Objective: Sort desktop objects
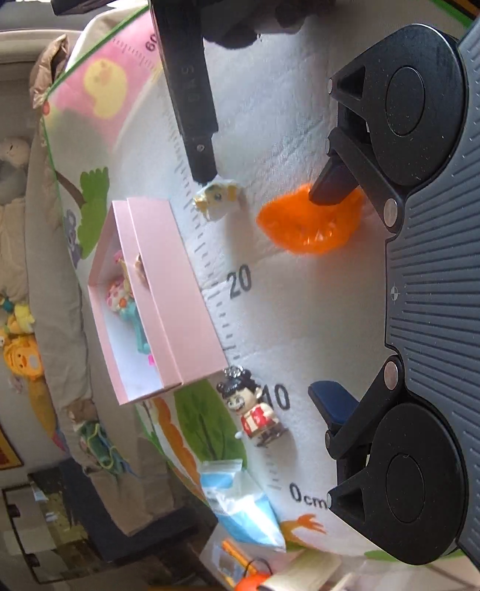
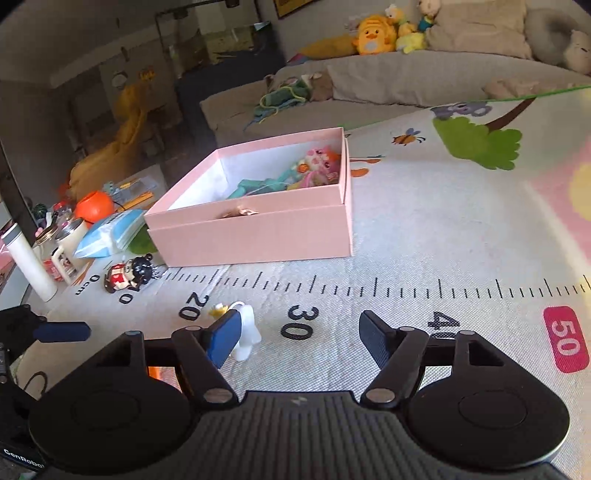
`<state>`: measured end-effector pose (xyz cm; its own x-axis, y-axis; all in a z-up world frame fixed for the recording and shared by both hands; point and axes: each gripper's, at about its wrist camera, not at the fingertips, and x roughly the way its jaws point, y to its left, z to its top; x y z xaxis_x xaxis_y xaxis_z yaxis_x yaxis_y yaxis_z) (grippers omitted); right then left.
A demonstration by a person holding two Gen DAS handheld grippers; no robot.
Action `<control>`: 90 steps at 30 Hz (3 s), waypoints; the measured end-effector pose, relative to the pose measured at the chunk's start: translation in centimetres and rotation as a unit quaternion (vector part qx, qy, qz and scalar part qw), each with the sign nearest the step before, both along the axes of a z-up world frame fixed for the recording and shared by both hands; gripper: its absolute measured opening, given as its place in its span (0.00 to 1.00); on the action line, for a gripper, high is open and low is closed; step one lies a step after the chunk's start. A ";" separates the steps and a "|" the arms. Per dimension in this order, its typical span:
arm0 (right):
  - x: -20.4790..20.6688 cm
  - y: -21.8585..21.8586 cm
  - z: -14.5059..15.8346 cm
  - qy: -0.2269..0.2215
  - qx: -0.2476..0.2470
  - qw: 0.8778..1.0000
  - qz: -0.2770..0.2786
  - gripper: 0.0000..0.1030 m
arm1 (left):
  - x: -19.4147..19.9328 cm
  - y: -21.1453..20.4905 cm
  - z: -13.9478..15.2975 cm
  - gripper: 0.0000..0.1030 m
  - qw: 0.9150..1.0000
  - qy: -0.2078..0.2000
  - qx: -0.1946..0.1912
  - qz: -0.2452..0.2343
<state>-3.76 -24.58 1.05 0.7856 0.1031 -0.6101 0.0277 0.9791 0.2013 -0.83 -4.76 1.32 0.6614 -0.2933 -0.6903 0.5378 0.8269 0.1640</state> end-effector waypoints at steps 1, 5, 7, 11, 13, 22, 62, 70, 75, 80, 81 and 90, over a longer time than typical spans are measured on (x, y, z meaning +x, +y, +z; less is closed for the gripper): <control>0.0 -0.1 -0.5 0.003 0.002 1.000 -0.006 0.74 | 0.2 0.1 0.0 1.00 1.000 -0.010 0.011 0.010; -0.3 0.1 -0.7 -0.008 -0.001 1.000 -0.006 0.84 | 1.3 1.3 0.3 1.00 0.999 -0.019 0.020 0.044; -0.2 0.2 -0.8 -0.006 -0.005 1.000 -0.005 0.85 | 1.5 1.9 0.5 1.00 0.997 -0.031 0.032 0.056; -0.2 0.4 -0.9 0.001 -0.009 1.000 -0.008 0.88 | 1.9 3.2 0.8 1.00 0.995 -0.051 0.049 0.076; -0.2 0.4 -0.9 0.002 -0.010 1.000 -0.013 0.94 | 2.2 4.1 0.9 1.00 0.991 -0.068 0.060 0.099; 0.2 0.4 -1.2 0.018 -0.019 0.999 -0.019 1.00 | 2.4 8.2 2.8 1.00 0.988 -0.039 -0.037 0.143; 1.2 2.5 -1.7 0.050 -0.102 0.994 -0.005 1.00 | 1.2 5.7 0.1 1.00 0.996 -0.003 -0.002 0.087; 1.2 2.5 -1.7 0.050 -0.102 0.994 -0.005 1.00 | 0.4 4.6 0.2 1.00 0.997 0.034 -0.049 0.059; 1.2 2.4 -1.7 0.050 -0.102 0.994 -0.005 1.00 | 0.2 4.1 -0.1 1.00 0.997 0.039 -0.049 0.052; 1.2 2.4 -1.7 0.050 -0.102 0.994 -0.005 1.00 | 0.2 3.8 -0.2 1.00 0.997 0.037 -0.045 0.057; 1.2 2.4 -1.7 0.050 -0.102 0.994 -0.005 1.00 | 0.2 3.8 -0.2 1.00 0.997 0.030 -0.038 0.060; 1.2 2.5 -1.7 0.050 -0.101 0.994 -0.005 1.00 | 1.1 6.5 0.3 1.00 0.994 0.003 -0.012 0.109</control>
<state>-2.60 -22.13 -0.66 0.7205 -0.0379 -0.6925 0.0482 0.9988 -0.0045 0.28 1.74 1.65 0.7073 -0.1592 -0.6887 0.3458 0.9277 0.1406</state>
